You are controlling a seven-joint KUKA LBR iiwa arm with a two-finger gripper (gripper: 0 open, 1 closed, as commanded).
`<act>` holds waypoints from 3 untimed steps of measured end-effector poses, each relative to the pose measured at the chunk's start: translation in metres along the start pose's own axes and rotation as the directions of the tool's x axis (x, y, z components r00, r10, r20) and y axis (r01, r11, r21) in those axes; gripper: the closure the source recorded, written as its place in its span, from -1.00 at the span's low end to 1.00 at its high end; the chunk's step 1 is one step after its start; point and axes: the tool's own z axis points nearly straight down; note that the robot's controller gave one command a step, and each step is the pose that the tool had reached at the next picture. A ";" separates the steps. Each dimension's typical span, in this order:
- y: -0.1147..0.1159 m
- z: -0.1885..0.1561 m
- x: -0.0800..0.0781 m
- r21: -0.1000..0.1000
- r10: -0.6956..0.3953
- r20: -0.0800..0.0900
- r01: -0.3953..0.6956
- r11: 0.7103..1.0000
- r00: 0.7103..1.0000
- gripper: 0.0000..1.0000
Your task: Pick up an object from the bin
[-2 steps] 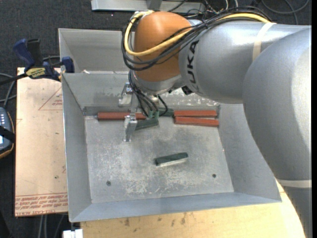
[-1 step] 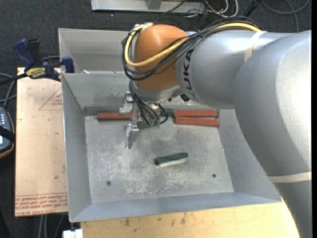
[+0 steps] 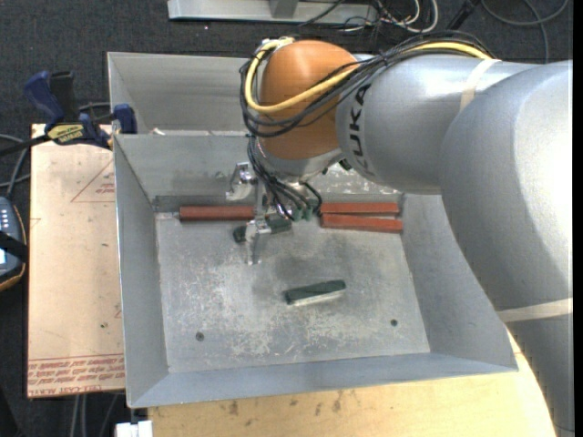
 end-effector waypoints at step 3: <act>-0.037 0.055 -0.001 0.003 -0.400 0.014 0.400 0.916 0.916 1.00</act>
Offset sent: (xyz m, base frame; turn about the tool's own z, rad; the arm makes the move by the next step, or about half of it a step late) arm -0.0236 -0.0334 0.0079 -0.4970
